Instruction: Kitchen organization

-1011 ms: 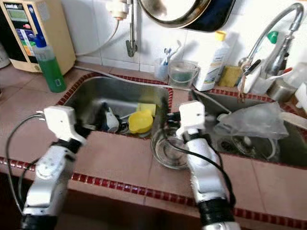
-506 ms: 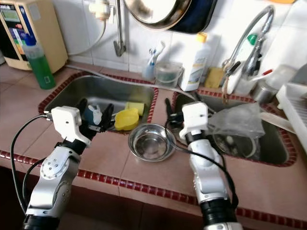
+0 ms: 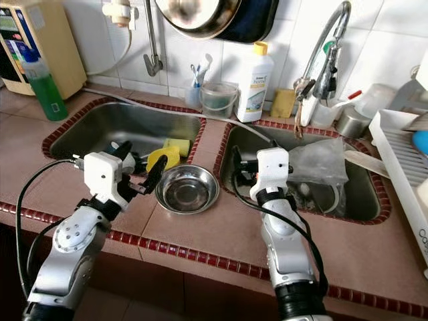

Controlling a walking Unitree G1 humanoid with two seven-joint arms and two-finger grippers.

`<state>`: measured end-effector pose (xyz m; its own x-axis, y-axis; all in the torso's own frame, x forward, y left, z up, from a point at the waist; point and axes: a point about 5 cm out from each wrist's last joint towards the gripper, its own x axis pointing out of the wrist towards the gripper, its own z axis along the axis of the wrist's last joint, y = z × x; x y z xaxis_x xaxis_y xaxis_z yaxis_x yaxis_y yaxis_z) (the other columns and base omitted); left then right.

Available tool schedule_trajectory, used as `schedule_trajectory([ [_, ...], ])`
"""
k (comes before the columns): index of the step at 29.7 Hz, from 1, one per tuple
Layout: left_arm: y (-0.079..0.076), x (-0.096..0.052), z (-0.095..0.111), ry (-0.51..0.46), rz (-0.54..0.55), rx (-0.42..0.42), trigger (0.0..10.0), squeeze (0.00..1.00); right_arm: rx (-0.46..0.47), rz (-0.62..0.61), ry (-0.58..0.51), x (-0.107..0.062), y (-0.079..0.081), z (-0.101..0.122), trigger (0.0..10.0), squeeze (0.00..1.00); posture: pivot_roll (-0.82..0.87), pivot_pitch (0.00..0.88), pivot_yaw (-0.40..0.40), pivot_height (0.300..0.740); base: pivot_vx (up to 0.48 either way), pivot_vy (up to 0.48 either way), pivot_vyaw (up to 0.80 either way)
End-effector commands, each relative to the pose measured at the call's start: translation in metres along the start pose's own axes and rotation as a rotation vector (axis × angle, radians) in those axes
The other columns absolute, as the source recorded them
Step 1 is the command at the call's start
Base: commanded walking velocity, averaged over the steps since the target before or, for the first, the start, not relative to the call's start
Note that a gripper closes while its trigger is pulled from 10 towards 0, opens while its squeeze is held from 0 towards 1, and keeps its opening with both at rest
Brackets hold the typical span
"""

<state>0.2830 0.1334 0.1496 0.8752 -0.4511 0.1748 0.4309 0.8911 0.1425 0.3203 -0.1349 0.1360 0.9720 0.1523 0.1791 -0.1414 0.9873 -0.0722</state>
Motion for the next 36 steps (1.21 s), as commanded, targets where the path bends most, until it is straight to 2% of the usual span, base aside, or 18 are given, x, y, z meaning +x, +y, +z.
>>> schedule_trajectory([
  [1,-0.003,-0.001,0.000,0.016,-0.044,0.027,10.0,0.00,0.008,0.006,0.000,0.003,0.001,0.003,10.0,0.00,0.01,0.035,-0.049,0.740,0.000,0.000,0.00],
  [7,-0.004,-0.005,0.001,0.038,-0.115,0.046,10.0,0.00,0.082,0.051,0.042,0.007,0.003,0.001,10.0,0.00,0.01,0.041,-0.050,0.740,0.000,0.000,0.00],
  [12,-0.011,-0.008,0.001,0.051,-0.170,0.063,10.0,0.00,0.175,0.112,0.058,0.012,0.013,0.006,10.0,0.00,0.02,0.047,-0.044,0.740,0.000,0.000,0.00],
  [15,-0.017,-0.008,0.002,0.050,-0.194,0.055,10.0,0.00,0.183,0.150,0.070,0.015,0.015,0.007,10.0,0.00,0.02,0.049,-0.048,0.740,0.000,0.000,0.00],
  [17,-0.024,-0.008,0.003,0.051,-0.225,0.057,10.0,0.00,0.184,0.196,0.136,0.018,0.014,0.002,10.0,0.00,0.02,0.052,-0.052,0.740,0.000,0.000,0.00],
  [19,-0.025,-0.007,0.005,0.046,-0.214,0.054,10.0,0.00,0.173,0.213,0.170,0.018,0.013,-0.001,10.0,0.00,0.02,0.053,-0.056,0.740,0.000,0.000,0.00],
  [22,-0.026,-0.006,0.006,0.041,-0.211,0.048,10.0,0.00,0.174,0.199,0.202,0.017,0.009,-0.004,10.0,0.00,0.02,0.056,-0.061,0.740,0.000,0.000,0.00],
  [25,-0.028,-0.007,0.008,0.037,-0.202,0.036,10.0,0.00,0.216,0.182,0.266,0.016,0.004,-0.010,10.0,0.00,0.02,0.062,-0.066,0.740,0.000,0.000,0.00],
  [36,-0.043,-0.003,0.016,0.012,-0.236,0.012,10.0,0.00,0.244,0.211,0.406,0.006,0.006,-0.028,10.0,0.00,0.02,0.069,-0.068,0.740,0.000,0.000,0.00],
])
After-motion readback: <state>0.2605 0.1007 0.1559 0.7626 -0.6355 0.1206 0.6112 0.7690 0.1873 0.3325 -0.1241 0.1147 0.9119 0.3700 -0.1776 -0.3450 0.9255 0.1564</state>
